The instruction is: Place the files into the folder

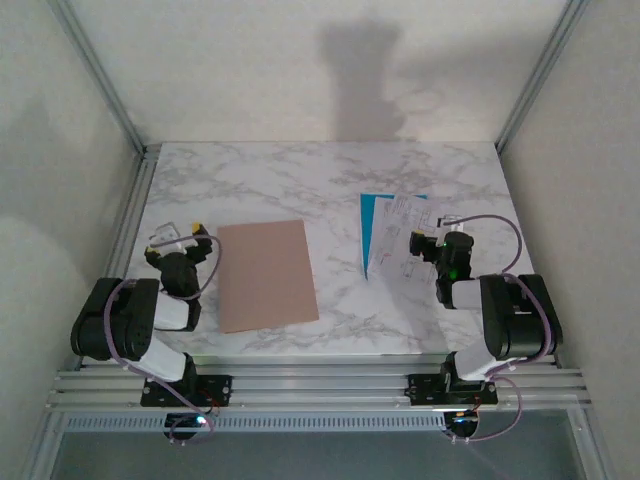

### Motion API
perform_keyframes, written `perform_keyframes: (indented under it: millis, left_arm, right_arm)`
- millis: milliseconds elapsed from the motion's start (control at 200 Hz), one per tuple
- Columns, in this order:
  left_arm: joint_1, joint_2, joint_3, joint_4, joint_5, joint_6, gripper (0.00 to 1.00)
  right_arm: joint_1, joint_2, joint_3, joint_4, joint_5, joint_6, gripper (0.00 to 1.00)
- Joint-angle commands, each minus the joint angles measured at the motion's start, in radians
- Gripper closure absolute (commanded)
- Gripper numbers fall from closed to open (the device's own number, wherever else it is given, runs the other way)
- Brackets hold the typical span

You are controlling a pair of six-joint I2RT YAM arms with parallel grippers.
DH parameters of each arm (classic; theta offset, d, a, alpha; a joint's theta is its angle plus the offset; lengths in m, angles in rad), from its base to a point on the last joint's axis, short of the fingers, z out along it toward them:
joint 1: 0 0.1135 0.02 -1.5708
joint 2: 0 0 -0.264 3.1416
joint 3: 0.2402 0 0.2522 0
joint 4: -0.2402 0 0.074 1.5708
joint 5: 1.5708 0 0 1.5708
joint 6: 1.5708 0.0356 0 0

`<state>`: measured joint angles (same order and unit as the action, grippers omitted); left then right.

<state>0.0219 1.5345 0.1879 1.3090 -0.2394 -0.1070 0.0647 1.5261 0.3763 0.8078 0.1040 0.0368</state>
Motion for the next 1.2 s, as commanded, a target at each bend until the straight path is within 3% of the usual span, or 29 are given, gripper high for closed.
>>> perform_keyframes:
  millis: [0,966,1041,1086,1191]
  left_arm:
    - [-0.007,0.002,0.007,0.04,-0.018,0.01,0.01]
    - [-0.007,0.001,0.003,0.046,-0.018,0.011,0.01]
    - [-0.029,-0.045,0.014,-0.001,-0.043,0.03,0.01]
    - [-0.1,-0.077,0.047,-0.059,-0.185,0.074,0.01]
    - [-0.158,-0.171,0.155,-0.266,-0.296,0.109,0.01]
  right_arm:
    - [0.007,0.009,0.02,0.008,0.007,-0.012,0.01]
    - [0.006,-0.003,0.017,0.005,0.027,-0.003,0.01]
    - [0.009,-0.079,0.064,-0.126,0.094,0.017,0.01]
    - [0.01,-0.14,0.121,-0.255,0.135,0.032,0.01]
    - [0.015,-0.292,0.213,-0.404,0.187,0.074,0.01]
